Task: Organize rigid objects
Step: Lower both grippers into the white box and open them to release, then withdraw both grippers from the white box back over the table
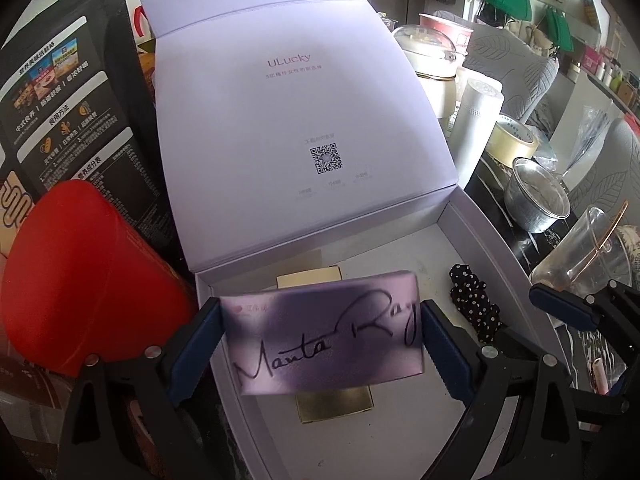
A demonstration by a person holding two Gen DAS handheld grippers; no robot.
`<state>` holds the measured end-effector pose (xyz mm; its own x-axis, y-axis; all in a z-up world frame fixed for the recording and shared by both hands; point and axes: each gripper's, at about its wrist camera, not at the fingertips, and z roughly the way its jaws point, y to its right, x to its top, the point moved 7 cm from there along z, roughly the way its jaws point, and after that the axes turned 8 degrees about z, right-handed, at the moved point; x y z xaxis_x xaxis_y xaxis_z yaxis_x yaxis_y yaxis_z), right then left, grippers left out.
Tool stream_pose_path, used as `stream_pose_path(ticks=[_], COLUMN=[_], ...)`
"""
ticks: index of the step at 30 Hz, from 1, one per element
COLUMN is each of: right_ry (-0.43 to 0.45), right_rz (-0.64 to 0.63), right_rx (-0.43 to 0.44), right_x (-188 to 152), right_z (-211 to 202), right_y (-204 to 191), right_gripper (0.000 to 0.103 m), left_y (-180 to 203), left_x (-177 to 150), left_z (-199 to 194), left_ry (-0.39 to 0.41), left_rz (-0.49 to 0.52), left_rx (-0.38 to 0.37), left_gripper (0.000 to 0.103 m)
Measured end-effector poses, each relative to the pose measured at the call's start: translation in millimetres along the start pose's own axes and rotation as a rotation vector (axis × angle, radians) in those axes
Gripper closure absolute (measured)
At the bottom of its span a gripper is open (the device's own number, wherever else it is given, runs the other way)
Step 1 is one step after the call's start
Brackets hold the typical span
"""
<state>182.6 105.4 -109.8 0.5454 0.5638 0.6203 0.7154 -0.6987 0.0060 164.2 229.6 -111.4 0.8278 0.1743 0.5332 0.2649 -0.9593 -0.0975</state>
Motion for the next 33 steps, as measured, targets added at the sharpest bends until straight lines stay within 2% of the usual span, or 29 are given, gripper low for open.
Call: stream_pose_path(ticks=[19,33], right_ry=[0.051,0.133], right_rz=[0.023,0.051], right_rx=[-0.023,-0.038], right_x=[9,14], right_z=[-24,-70], right_y=[9,16], right_gripper=[0.067,0.067], left_y=[0,17], left_x=[2,5], left_z=[-25,-70], left_ry=[0.027,0.124], left_rz=[-0.006,0.034], left_rx=[0.006,0.014], left_gripper=[0.007,0.007])
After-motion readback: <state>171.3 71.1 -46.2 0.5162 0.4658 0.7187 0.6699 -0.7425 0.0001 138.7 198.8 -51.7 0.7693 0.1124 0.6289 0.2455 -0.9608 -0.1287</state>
